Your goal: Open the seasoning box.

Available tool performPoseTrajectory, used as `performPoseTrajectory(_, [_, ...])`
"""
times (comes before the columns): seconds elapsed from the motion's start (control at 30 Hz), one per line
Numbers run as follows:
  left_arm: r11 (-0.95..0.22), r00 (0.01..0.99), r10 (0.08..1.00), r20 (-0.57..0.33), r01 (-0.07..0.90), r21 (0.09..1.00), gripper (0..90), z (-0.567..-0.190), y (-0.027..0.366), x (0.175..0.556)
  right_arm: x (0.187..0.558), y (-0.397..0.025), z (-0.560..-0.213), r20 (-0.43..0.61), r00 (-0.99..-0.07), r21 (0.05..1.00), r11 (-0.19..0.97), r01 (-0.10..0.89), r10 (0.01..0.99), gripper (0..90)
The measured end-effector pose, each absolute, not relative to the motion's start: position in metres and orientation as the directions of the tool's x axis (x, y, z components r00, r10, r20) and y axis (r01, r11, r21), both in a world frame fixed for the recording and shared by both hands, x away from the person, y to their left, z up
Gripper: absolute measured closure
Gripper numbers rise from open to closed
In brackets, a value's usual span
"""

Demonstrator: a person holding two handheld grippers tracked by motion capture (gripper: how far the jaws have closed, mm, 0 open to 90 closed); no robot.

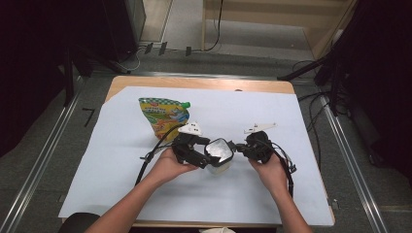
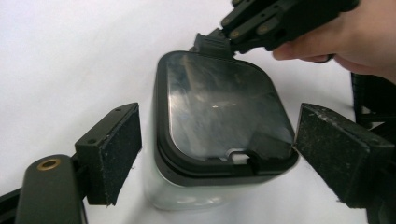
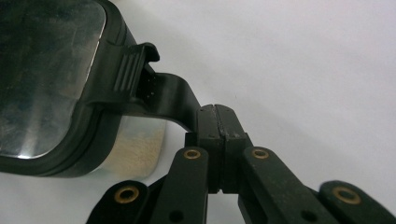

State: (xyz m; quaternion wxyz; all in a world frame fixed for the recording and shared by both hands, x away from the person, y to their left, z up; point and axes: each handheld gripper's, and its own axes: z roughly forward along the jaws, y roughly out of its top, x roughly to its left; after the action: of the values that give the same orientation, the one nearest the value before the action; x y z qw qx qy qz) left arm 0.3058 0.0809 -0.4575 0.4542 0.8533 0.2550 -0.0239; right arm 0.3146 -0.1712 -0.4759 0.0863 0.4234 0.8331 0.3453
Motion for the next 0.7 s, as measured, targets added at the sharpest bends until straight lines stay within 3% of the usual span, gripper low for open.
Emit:
performPoseTrajectory(0.3, [-0.535, 0.88, 0.438, -0.184, 0.419, 0.734, 14.0, -0.467, 0.073, 0.294, 0.319, -0.17, -0.476, 0.148, -0.634, 0.644, 0.412, 0.645, 0.759, 90.0])
performPoseTrajectory(0.7, [-0.534, 0.879, 0.467, -0.101, 0.371, 0.76, 14.3, -0.475, 0.065, 0.288, 0.318, -0.169, -0.477, 0.148, -0.627, 0.641, 0.409, 0.649, 0.765, 90.0])
